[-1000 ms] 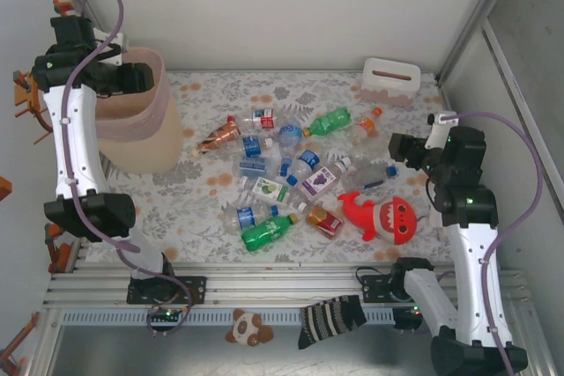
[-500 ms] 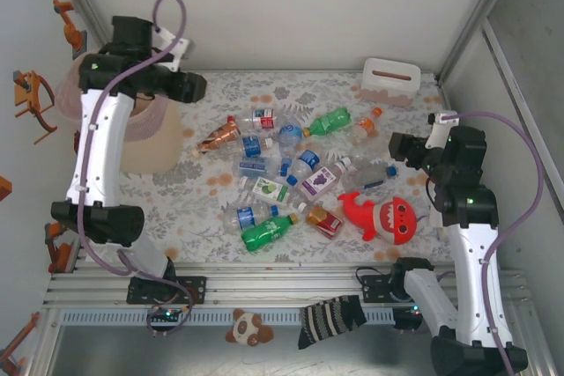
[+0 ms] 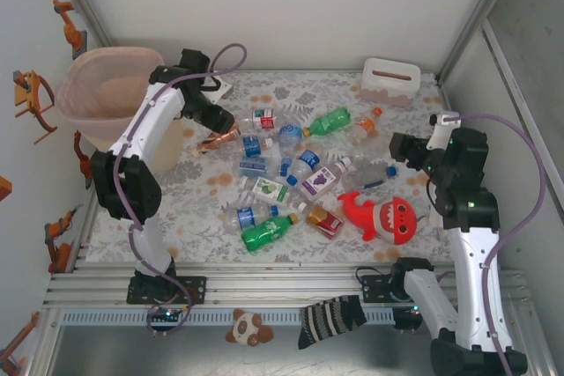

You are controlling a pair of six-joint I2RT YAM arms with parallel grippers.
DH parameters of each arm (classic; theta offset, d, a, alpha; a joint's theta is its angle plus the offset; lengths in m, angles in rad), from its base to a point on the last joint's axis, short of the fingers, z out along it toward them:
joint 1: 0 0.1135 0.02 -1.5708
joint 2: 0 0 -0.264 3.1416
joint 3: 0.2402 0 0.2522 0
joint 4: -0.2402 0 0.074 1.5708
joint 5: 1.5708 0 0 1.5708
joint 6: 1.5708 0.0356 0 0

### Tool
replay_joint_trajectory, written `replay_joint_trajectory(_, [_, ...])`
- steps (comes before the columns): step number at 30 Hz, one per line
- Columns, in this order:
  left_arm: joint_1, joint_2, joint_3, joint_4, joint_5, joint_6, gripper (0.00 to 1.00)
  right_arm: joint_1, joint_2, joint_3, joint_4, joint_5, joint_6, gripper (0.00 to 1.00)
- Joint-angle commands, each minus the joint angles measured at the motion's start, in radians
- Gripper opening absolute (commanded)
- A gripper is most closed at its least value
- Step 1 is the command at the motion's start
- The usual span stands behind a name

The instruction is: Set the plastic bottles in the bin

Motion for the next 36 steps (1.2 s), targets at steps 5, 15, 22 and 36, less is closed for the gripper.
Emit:
replay_joint_trajectory(5, [0.0,0.118,0.005,0.09,-0.023,0.026,0.8,0.01,-0.016,-0.002,-0.001,-0.004,0.008,0.82])
replay_joint_trajectory(15, [0.024,0.248,0.046,0.126,-0.008,0.002,0.81,0.01,-0.023,-0.009,-0.008,0.004,0.003,0.82])
replay_joint_trajectory(22, [0.047,0.291,0.073,0.136,0.027,-0.015,0.81,0.01,-0.016,-0.006,-0.002,0.004,0.002,0.82])
replay_joint_trajectory(36, [0.078,0.379,0.123,0.103,0.105,-0.045,0.81,0.011,0.0,0.001,0.004,-0.001,0.002,0.82])
